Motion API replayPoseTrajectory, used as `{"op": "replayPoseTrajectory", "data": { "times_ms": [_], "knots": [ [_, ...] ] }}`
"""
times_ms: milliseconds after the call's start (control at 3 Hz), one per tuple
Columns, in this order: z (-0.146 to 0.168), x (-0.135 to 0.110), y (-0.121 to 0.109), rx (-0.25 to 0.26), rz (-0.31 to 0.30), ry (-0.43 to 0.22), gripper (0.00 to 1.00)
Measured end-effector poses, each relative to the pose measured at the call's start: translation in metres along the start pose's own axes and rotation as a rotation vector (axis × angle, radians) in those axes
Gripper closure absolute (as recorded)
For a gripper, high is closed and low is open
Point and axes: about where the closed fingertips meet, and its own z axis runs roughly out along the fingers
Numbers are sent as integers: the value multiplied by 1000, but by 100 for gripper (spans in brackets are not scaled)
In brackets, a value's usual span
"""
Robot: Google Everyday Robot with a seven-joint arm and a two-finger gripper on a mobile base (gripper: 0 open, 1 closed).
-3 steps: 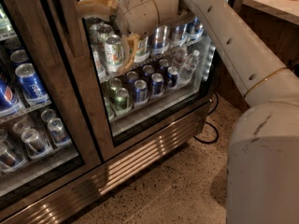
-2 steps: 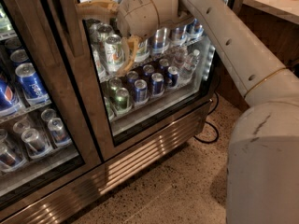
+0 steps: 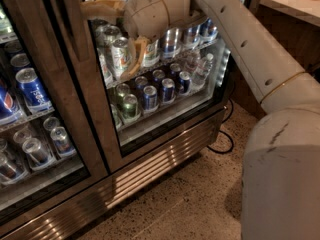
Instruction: Open right fridge door
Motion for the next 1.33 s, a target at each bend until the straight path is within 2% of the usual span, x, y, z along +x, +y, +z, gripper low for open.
{"op": "replayPoseTrajectory", "data": {
  "times_ms": [333,1333],
  "knots": [
    [0,-2,2,0,0,0,0],
    [0,-4,-3,6,-21,-2,0]
  ]
}}
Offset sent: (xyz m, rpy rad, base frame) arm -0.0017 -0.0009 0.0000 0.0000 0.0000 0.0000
